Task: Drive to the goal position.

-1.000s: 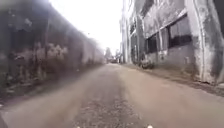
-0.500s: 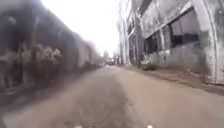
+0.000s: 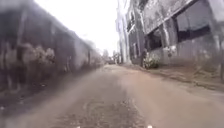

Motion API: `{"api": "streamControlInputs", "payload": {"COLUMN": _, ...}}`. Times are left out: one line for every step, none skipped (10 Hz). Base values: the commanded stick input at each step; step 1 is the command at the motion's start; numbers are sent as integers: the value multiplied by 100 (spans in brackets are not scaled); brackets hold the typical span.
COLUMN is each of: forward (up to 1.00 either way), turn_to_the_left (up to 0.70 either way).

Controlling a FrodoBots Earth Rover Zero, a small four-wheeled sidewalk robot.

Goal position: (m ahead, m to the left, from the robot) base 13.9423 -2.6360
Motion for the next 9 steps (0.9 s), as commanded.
{"api": "streamControlInputs", "payload": {"forward": 100, "turn_to_the_left": 0}}
{"api": "streamControlInputs", "payload": {"forward": 100, "turn_to_the_left": 0}}
{"api": "streamControlInputs", "payload": {"forward": 100, "turn_to_the_left": 0}}
{"api": "streamControlInputs", "payload": {"forward": 100, "turn_to_the_left": 0}}
{"api": "streamControlInputs", "payload": {"forward": 100, "turn_to_the_left": 0}}
{"api": "streamControlInputs", "payload": {"forward": 100, "turn_to_the_left": 0}}
{"api": "streamControlInputs", "payload": {"forward": 100, "turn_to_the_left": 0}}
{"api": "streamControlInputs", "payload": {"forward": 100, "turn_to_the_left": 0}}
{"api": "streamControlInputs", "payload": {"forward": 100, "turn_to_the_left": -5}}
